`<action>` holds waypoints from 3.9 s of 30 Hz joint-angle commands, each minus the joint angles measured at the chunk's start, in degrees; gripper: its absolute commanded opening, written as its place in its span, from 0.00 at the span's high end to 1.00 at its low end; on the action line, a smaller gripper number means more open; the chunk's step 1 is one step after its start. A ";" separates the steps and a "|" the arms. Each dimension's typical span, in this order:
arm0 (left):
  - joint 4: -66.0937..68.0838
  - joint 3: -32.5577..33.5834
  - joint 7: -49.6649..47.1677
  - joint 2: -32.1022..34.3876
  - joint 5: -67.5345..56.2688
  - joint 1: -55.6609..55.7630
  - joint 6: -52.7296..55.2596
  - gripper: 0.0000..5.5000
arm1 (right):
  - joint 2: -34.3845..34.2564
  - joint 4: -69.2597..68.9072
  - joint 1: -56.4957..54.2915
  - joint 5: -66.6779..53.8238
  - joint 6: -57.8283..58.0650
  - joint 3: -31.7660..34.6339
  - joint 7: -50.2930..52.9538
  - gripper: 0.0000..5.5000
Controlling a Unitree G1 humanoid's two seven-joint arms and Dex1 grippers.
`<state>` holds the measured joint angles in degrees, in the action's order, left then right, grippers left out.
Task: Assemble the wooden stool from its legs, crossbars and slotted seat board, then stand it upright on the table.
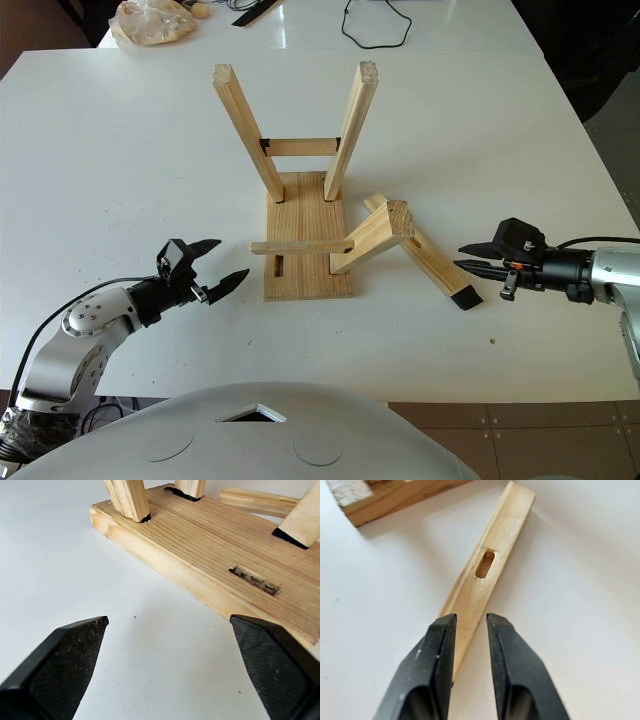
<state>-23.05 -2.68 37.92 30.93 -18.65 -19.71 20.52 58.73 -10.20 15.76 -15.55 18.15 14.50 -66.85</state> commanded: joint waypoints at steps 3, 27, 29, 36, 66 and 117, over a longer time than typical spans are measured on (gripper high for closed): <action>-0.09 0.96 -0.36 0.71 0.61 0.28 0.47 0.18 | -2.65 -3.76 1.68 -0.18 2.33 -1.76 3.62 0.67; 2.56 0.70 -0.45 0.73 2.32 2.20 0.32 0.18 | -5.24 -3.68 1.35 -0.52 4.24 -4.97 7.59 0.37; 2.61 0.87 -0.55 0.73 2.36 2.02 0.23 0.18 | -5.11 -3.40 0.40 -1.55 5.08 -4.09 7.68 0.31; 2.56 0.64 -0.79 0.30 2.46 2.10 0.10 0.18 | -4.69 -0.52 -0.49 0.74 3.72 -6.17 8.30 0.25; -2.23 13.76 -5.72 2.95 -1.69 11.93 6.76 0.18 | -10.56 8.85 -10.69 -9.92 4.35 1.02 10.54 0.63; -17.26 7.71 -5.95 1.37 -57.68 46.85 21.12 0.52 | -5.67 -12.08 -36.81 -44.22 26.76 -2.19 -3.24 0.63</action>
<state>-39.77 5.39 30.08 31.19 -76.62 27.66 41.75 51.94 -22.67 -21.79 -62.91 45.79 12.89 -70.34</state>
